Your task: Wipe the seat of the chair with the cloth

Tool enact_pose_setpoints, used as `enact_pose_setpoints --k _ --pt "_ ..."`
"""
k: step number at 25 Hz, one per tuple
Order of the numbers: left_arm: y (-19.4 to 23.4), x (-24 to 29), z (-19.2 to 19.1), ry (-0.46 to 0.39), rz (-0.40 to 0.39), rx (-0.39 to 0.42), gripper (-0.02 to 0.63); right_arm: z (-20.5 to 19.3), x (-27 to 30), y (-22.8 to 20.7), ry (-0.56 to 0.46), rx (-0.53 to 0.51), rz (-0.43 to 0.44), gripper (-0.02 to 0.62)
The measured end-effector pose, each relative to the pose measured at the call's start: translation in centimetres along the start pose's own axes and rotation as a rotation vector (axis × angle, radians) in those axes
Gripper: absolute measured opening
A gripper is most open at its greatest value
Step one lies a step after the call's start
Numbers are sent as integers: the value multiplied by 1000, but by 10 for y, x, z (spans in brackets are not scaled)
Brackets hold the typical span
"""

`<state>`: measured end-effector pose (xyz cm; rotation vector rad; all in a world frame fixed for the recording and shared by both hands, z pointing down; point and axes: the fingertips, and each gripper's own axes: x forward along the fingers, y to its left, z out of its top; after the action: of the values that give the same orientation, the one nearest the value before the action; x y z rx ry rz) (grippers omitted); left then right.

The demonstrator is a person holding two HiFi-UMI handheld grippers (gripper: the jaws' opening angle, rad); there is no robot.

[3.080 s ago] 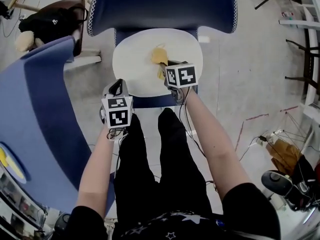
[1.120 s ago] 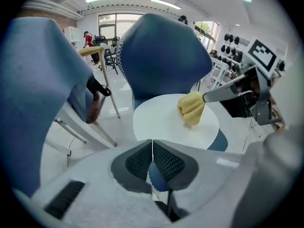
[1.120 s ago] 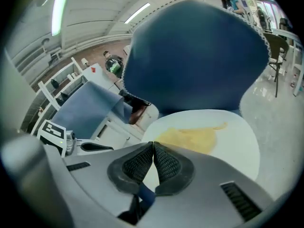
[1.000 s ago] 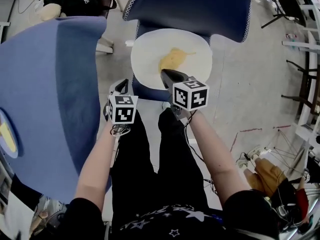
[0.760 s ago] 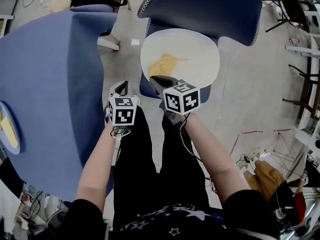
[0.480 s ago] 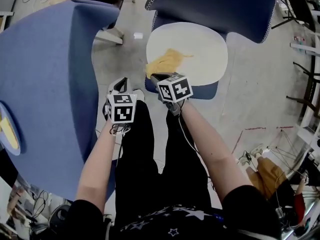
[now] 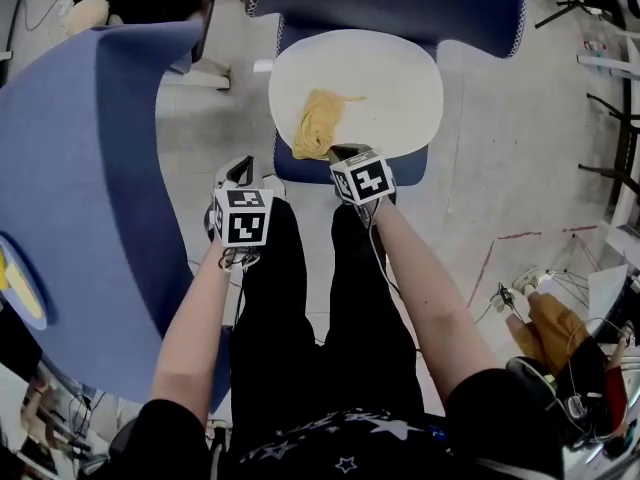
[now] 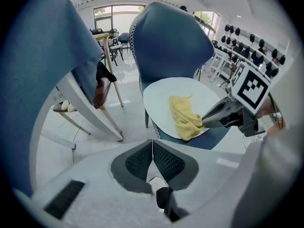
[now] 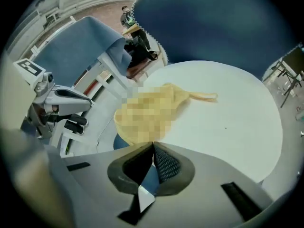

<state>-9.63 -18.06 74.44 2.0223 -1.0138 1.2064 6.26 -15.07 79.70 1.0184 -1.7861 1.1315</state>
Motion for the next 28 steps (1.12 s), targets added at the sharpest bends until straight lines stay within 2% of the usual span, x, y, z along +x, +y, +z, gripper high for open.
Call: enact_pose_setpoints --k 7,20,28 --pt "-52 14 27 -2 -30 69 21 -27 -37 -74 -25 91 -97 8" --pt "-156 52 71 28 -94 182 21 -57 -109 -218 -76 151 -252 8" --pt "-211 64 93 18 -82 200 21 -70 -148 -279 -124 174 -289 8"
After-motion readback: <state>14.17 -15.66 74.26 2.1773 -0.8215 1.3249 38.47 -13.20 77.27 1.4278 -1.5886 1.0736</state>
